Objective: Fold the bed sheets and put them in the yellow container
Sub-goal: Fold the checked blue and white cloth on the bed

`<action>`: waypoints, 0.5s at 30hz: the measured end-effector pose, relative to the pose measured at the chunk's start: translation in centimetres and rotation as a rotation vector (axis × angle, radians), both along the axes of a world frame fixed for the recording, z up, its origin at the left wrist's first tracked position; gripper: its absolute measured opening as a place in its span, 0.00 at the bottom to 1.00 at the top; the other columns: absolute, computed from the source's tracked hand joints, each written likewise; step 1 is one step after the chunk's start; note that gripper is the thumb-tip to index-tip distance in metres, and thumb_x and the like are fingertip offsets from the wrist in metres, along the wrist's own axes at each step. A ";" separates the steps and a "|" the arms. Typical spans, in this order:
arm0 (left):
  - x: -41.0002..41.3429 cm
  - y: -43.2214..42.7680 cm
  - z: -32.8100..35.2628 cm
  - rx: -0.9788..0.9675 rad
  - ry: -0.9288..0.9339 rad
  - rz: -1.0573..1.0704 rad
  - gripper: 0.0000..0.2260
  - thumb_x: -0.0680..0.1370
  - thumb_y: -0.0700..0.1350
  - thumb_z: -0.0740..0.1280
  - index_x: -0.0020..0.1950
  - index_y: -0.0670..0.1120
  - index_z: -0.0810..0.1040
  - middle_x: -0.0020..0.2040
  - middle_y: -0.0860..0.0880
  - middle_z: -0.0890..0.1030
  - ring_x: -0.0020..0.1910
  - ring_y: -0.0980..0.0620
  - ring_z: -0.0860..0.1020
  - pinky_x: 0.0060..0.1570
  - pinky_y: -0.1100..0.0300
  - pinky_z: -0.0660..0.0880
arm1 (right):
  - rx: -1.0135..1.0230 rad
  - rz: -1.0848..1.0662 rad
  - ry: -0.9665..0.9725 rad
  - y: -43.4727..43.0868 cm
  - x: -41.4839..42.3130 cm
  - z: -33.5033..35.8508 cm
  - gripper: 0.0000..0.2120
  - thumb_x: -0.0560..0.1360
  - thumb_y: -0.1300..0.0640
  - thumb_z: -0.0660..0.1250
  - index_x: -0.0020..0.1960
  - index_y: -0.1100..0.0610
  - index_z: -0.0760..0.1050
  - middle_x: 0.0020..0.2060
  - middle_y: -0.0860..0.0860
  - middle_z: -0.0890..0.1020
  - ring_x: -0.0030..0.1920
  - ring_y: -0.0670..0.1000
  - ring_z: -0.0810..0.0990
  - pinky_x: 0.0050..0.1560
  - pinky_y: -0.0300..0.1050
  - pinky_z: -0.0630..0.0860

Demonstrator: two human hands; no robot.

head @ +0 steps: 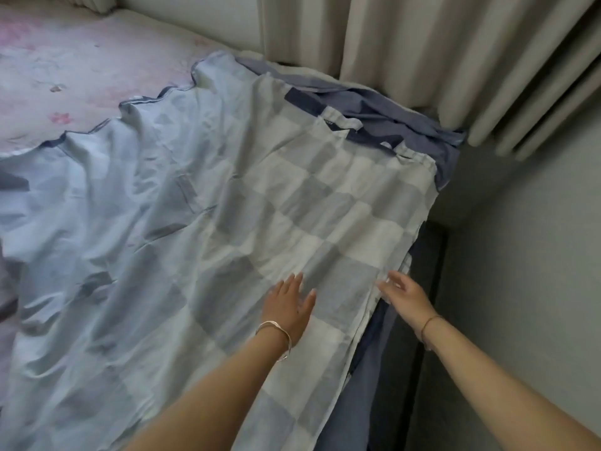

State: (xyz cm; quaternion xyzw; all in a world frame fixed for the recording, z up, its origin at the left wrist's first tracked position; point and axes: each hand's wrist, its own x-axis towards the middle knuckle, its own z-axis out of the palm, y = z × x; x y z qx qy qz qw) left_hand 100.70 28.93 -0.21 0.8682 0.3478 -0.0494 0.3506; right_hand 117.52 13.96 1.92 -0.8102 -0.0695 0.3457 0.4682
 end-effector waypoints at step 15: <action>31.9 2.5 -3.6 0.084 0.042 -0.215 0.27 0.80 0.61 0.46 0.77 0.55 0.45 0.78 0.53 0.44 0.76 0.52 0.43 0.74 0.56 0.42 | 0.114 -0.325 0.086 5.7 26.8 -4.7 0.32 0.74 0.56 0.69 0.73 0.51 0.58 0.69 0.53 0.69 0.66 0.55 0.71 0.64 0.51 0.70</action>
